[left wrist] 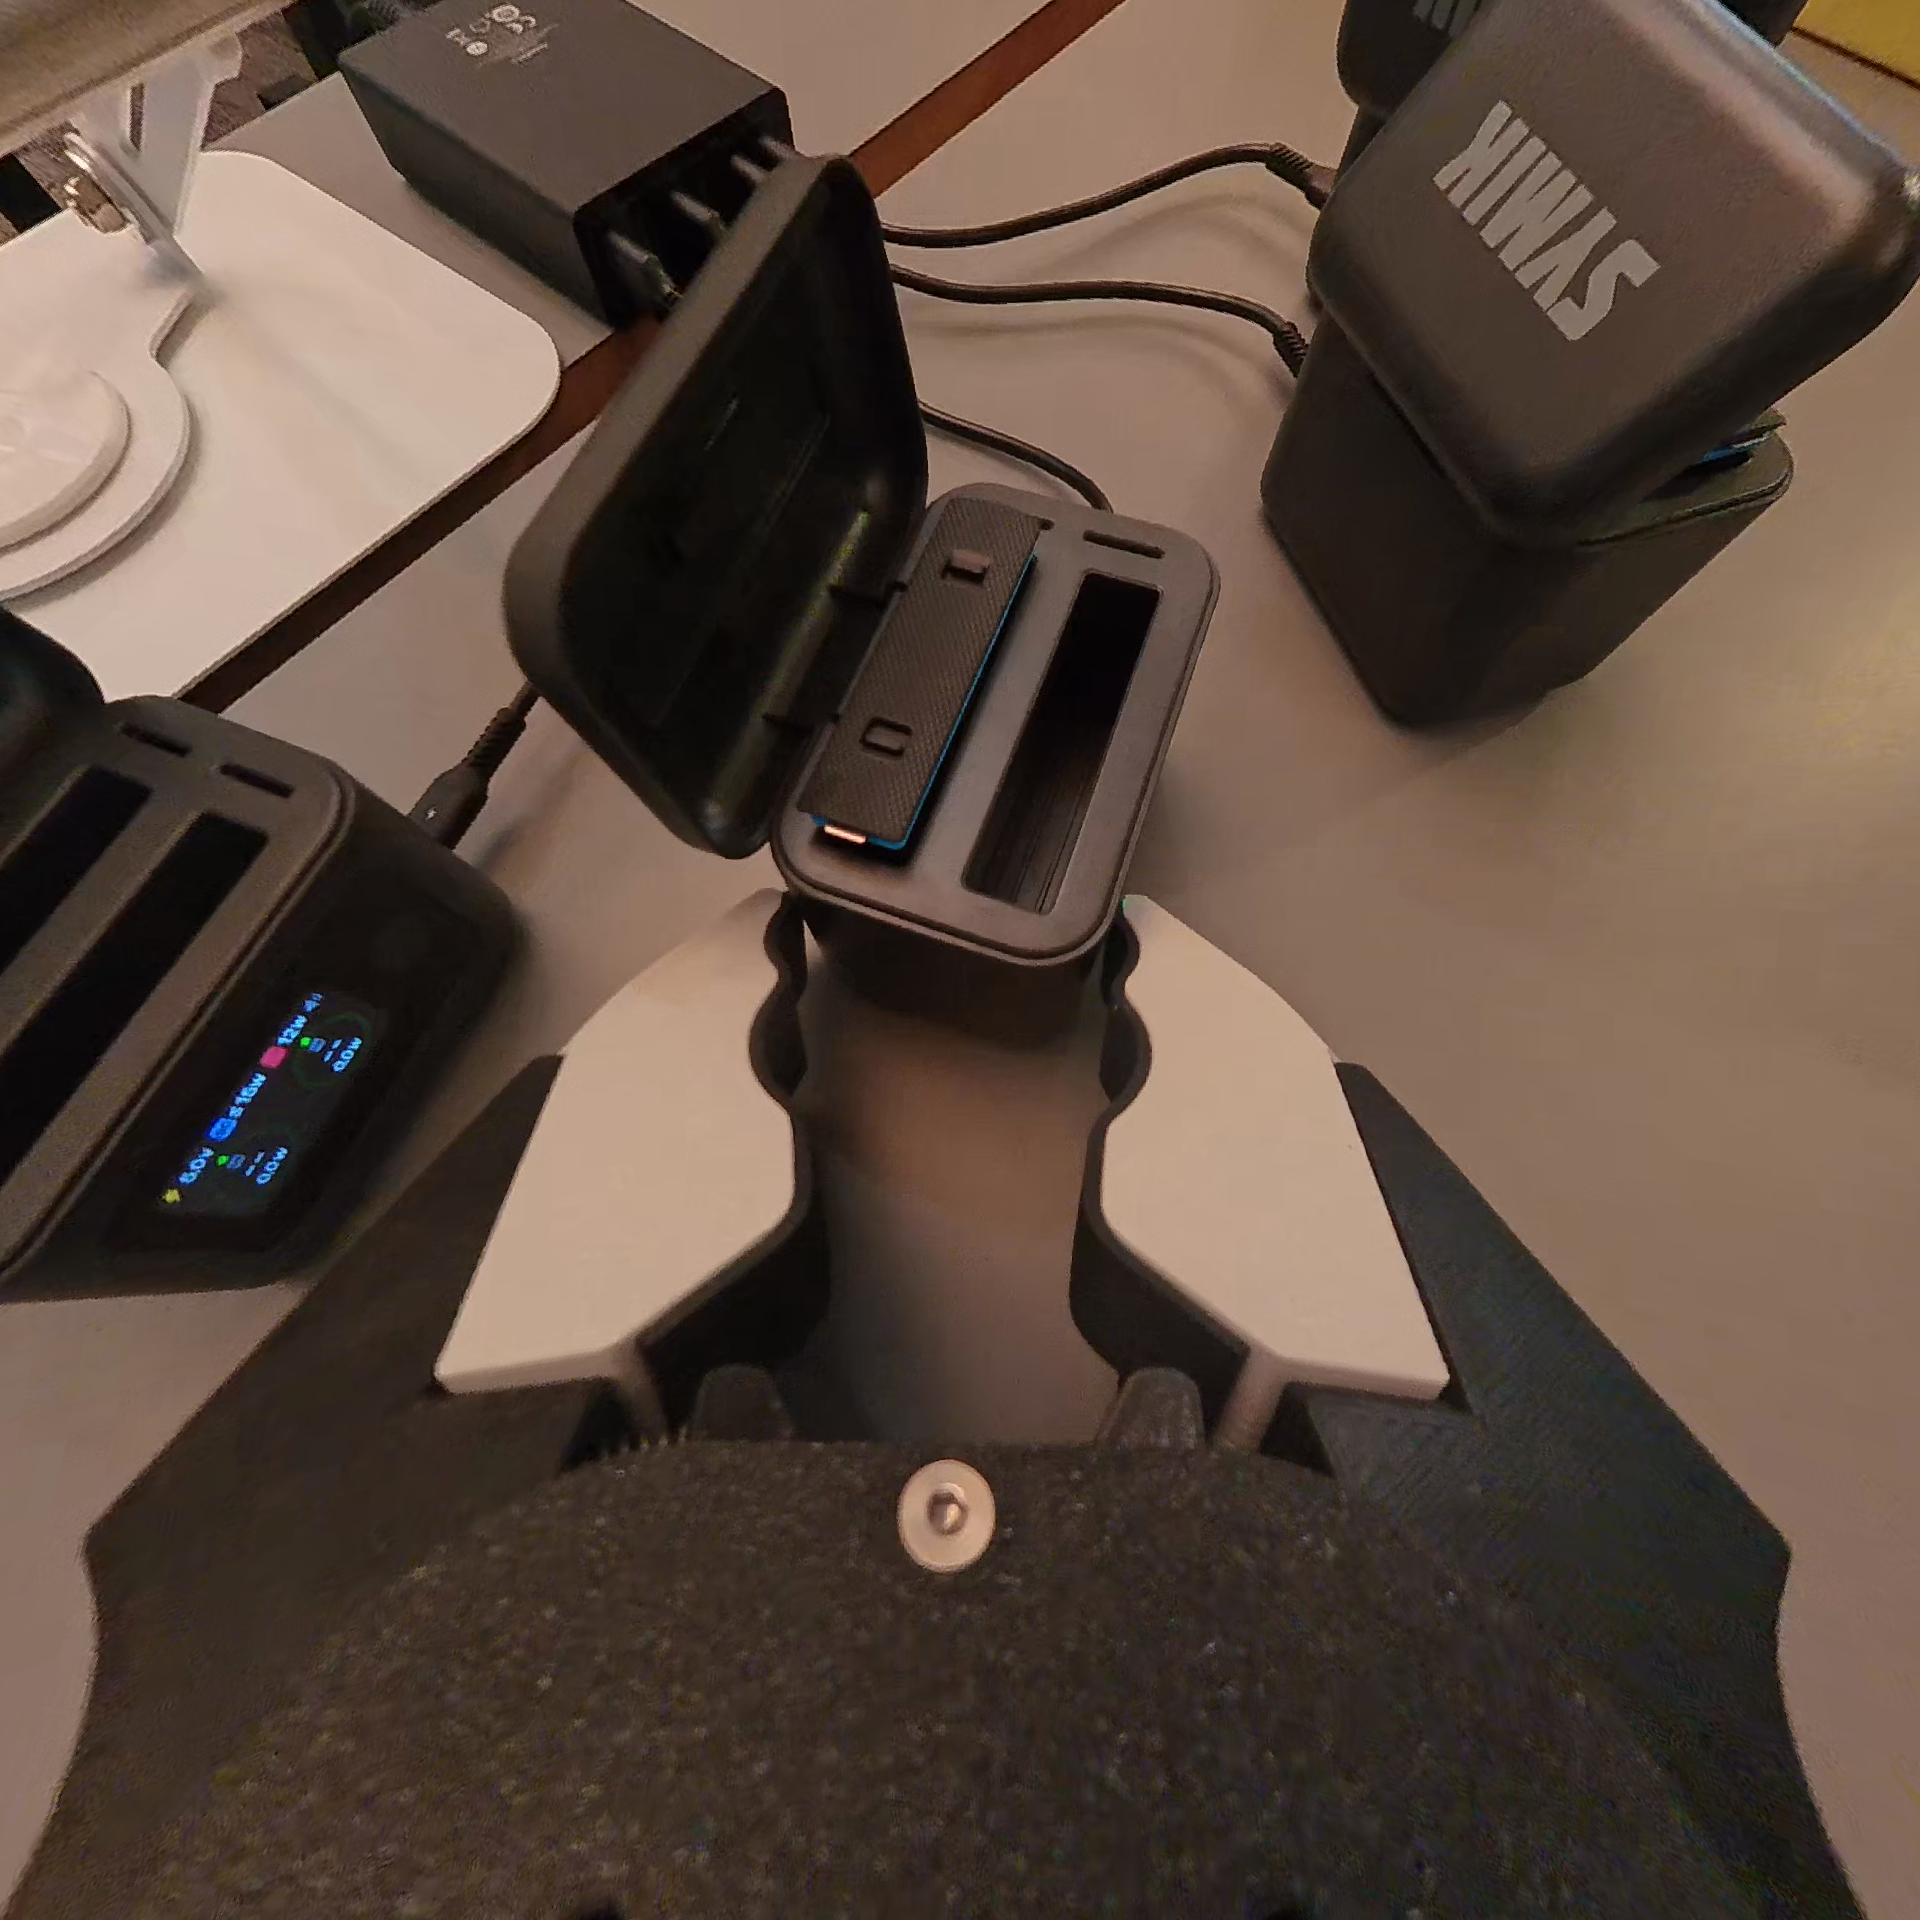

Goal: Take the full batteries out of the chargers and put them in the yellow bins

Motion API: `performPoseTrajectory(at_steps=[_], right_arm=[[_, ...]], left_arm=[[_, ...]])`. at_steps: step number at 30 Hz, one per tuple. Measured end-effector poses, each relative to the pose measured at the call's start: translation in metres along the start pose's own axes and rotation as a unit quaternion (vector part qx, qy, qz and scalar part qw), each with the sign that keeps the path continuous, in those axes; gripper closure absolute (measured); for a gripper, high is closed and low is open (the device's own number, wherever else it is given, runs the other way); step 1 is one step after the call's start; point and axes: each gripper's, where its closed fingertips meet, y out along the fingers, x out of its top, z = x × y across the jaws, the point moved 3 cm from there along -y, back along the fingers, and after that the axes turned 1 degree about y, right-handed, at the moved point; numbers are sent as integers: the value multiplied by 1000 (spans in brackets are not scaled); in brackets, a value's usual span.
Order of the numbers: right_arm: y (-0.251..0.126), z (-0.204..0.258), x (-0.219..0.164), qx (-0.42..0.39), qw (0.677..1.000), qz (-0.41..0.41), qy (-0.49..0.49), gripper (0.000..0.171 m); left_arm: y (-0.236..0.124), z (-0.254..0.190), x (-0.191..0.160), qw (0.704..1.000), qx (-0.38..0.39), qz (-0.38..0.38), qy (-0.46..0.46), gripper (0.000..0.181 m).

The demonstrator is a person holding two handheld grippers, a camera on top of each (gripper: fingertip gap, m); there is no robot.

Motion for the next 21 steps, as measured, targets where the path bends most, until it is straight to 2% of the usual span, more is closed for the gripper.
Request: performPoseTrajectory(at_steps=[3, 7, 10, 15, 21], right_arm=[[46, 31, 4, 97, 992, 51, -65, 171], [101, 62, -17, 206, 961, 142, -116, 171], [132, 77, -37, 267, 932, 202, -139, 158], [164, 84, -54, 307, 904, 243, -173, 153], [180, 86, -60, 320, 881, 264, -225, 145]], left_arm=[[0, 0, 0, 1000, -1, 0, 2, 127], [-2, 2, -3, 1000, -4, 8, 20, 127], [-3, 3, -5, 999, -15, 10, 32, 127], [-6, 3, -6, 998, -43, 3, 42, 127], [-6, 1, -5, 997, -60, 0, 43, 124]])
